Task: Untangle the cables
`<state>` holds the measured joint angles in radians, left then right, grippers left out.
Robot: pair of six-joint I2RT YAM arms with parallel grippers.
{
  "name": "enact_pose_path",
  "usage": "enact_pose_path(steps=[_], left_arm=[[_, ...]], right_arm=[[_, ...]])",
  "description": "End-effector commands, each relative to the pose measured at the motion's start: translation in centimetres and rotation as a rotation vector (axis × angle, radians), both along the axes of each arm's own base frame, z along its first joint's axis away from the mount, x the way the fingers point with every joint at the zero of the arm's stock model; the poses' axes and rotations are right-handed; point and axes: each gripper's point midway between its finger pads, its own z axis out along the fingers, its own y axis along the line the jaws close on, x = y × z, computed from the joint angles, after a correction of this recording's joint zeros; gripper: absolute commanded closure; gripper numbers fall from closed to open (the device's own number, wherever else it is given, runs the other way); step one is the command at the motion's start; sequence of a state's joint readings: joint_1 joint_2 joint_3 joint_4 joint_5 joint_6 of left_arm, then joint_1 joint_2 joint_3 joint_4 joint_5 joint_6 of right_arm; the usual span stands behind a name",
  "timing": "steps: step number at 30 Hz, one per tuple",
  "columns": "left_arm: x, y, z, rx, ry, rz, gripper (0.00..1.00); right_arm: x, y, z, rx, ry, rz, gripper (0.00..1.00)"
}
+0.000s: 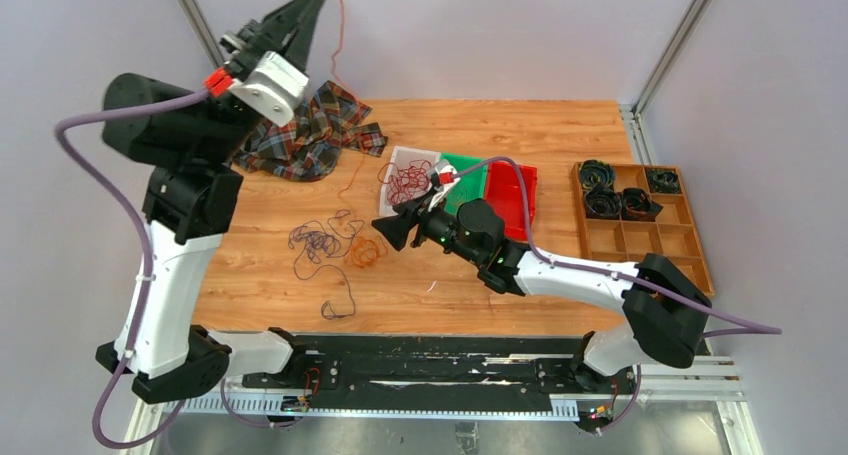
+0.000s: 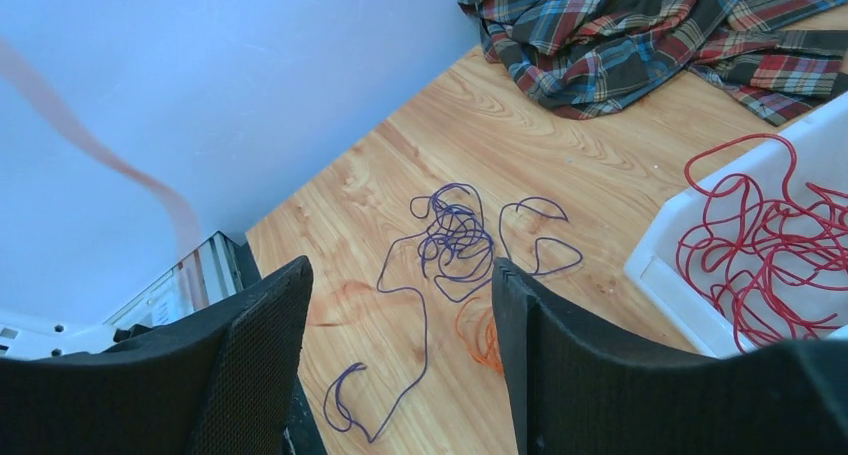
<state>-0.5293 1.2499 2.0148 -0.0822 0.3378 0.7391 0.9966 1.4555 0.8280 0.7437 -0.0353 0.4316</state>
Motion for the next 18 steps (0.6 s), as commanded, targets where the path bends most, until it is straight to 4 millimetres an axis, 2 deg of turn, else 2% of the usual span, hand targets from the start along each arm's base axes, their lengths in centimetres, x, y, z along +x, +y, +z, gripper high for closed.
enact_pose_path(steps=[1,6,12,18], left_arm=[[-0.3,-1.8,-0.7,-0.016,0.025,-0.104,1.00],[1.2,-3.3,-1.6,-0.009,0.061,-0.118,1.00],[3.0,-5.2,-2.1,-0.004,0.087,-0.130,1.00],[5.6,-7.6,-2.6,0.010,0.094,-0.144,1.00]], right_arm=[[0.0,-0.2,1.5,0.030,-0.004,0.008,0.34],[1.7,-2.5,0.8,0.017,0.009,-0.060,0.35],[5.7,-9.1,0.3,0.023,0.024,-0.222,0.35],[8.3,-13.4,-1.0,-0.060,0.062,-0.355,0.36]])
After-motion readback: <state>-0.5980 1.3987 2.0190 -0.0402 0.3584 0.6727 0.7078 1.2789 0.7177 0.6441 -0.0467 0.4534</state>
